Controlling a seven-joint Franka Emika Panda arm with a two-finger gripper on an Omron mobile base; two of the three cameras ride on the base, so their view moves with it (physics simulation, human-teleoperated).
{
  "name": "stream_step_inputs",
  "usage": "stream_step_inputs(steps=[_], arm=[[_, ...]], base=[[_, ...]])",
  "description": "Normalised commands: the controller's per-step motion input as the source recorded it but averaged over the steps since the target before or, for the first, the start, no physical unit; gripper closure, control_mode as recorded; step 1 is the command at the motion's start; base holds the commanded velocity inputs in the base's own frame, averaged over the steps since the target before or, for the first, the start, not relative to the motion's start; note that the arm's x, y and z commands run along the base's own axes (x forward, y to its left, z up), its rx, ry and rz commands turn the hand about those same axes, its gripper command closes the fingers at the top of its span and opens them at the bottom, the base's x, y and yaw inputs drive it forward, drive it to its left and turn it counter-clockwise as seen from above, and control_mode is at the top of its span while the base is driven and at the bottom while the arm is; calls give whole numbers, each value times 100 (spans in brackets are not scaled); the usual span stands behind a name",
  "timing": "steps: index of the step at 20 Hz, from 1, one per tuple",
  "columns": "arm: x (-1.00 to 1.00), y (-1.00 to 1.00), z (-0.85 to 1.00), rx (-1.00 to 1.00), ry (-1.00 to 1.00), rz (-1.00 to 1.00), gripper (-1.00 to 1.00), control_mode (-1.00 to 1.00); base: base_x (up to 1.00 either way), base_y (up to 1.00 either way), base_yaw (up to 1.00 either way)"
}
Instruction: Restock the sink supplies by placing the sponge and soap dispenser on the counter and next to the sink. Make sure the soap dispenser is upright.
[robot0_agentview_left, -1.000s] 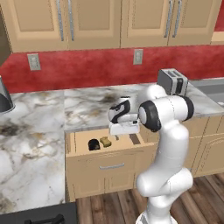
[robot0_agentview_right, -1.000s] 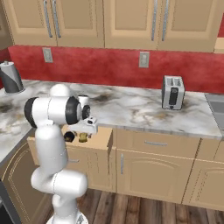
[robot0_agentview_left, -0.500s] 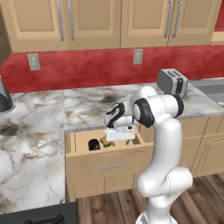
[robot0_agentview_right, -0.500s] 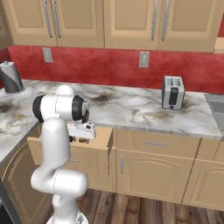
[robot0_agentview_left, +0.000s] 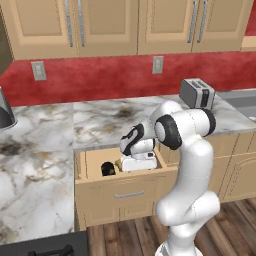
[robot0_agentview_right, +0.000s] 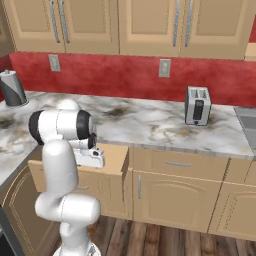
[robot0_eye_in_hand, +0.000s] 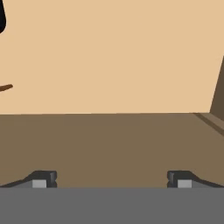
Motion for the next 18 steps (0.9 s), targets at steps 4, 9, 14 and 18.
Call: stream_step_inputs(steps=[4, 9, 14, 18], arm=[[-100, 0, 0, 0, -6, 0, -100, -100], [-100, 0, 1, 0, -3, 0, -100, -100], [-91, 0, 4, 0, -3, 0, -100, -100], [18, 33, 22, 0, -7, -1, -100, -100]], base=[[0, 0, 0], [0, 0, 0], [0, 0, 0], [0, 0, 0]])
